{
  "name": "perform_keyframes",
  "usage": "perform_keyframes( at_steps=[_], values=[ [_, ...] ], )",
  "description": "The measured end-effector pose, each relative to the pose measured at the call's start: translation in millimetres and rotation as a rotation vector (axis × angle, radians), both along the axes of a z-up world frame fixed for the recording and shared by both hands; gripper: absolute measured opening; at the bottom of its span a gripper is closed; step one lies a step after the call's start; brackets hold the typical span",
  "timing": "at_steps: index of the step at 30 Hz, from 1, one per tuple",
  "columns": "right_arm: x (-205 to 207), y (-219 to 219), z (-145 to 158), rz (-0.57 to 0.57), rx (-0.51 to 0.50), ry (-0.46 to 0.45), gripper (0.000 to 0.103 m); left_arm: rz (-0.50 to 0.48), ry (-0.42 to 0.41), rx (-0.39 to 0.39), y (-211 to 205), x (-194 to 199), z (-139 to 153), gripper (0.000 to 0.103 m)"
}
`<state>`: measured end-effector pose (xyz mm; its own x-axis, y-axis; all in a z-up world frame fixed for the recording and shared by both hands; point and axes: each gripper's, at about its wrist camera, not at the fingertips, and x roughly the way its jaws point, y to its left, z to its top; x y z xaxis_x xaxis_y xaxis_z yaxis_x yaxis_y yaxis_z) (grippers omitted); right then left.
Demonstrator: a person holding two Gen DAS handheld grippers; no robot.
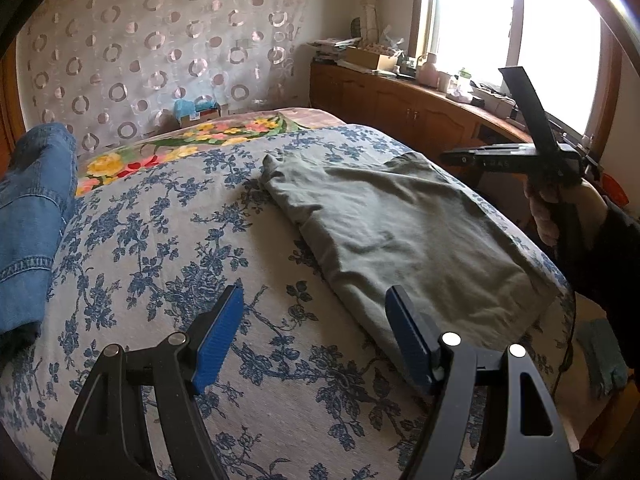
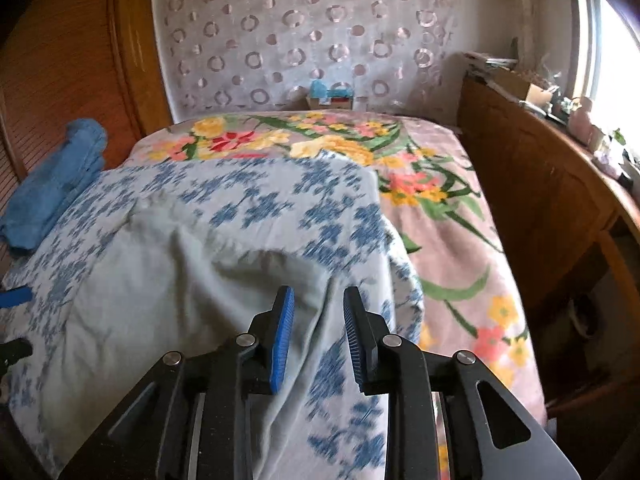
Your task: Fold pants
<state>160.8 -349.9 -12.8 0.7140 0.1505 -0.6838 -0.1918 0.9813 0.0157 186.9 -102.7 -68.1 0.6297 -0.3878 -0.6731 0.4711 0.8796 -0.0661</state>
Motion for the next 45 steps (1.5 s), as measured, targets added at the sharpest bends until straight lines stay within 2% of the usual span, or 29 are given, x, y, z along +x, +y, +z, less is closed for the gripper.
perform_keyframes(
  at_steps=[7,11,17,21,29,34,38,45],
  values=[
    [-13,6,-10,0.016,-0.014,0.058,0.026,-0.027,0.022,0.011,-11,-8,-8,0.074],
    [-10,4,-16,-0.029,-0.095,0.079,0.026,-0.029,0.034,0.017,-13,-10,-11,0.074],
    [-20,-13,-9,-0.06,-0.059,0.055,0.026,-0.026,0.034,0.011,-14,-12,-11,0.074],
    [-44,-11,-1,-0.047,-0.015,0.031,0.026,0.005,0.022,0.0,-13,-15,-11,0.074],
    [-116,0,-5,-0.014,0.048,0.015,0.026,-0.01,0.027,-0.005,-15,-29,-9,0.074],
    [-157,7,-8,-0.019,0.039,0.013,0.027,-0.03,0.055,-0.02,-19,-37,-10,0.074],
    [-171,7,-11,-0.039,0.056,0.027,0.029,-0.03,0.085,0.016,-25,-40,-18,0.074],
    [-179,6,-20,-0.096,0.055,0.062,0.031,-0.022,0.097,0.026,-27,-46,-24,0.074]
  ],
)
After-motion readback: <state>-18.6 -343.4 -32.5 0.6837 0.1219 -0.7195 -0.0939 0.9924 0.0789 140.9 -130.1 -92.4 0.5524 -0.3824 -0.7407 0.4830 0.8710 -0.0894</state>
